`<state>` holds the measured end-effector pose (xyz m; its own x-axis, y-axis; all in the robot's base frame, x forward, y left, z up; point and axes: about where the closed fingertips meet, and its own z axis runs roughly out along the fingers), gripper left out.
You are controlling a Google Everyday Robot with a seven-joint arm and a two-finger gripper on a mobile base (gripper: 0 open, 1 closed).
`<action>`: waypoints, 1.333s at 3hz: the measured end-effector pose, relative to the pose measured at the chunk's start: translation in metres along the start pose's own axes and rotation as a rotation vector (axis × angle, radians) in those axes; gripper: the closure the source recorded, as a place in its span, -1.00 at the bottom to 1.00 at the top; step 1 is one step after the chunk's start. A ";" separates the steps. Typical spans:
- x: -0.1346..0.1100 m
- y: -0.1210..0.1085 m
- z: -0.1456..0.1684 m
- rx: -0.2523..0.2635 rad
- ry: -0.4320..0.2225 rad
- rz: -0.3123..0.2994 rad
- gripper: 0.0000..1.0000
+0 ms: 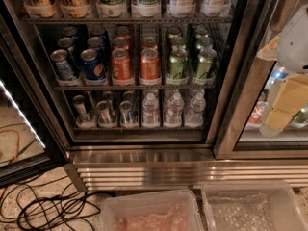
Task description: Pick green can from middle shelf of fridge
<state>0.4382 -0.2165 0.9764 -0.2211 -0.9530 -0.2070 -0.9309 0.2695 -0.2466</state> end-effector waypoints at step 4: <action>0.013 -0.001 0.066 0.043 0.065 0.360 -1.00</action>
Offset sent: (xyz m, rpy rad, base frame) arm 0.0040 0.0040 -0.0528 0.0733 0.0143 -0.3002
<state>0.4557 -0.2205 0.9112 -0.5515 -0.8025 -0.2278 -0.7773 0.5934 -0.2089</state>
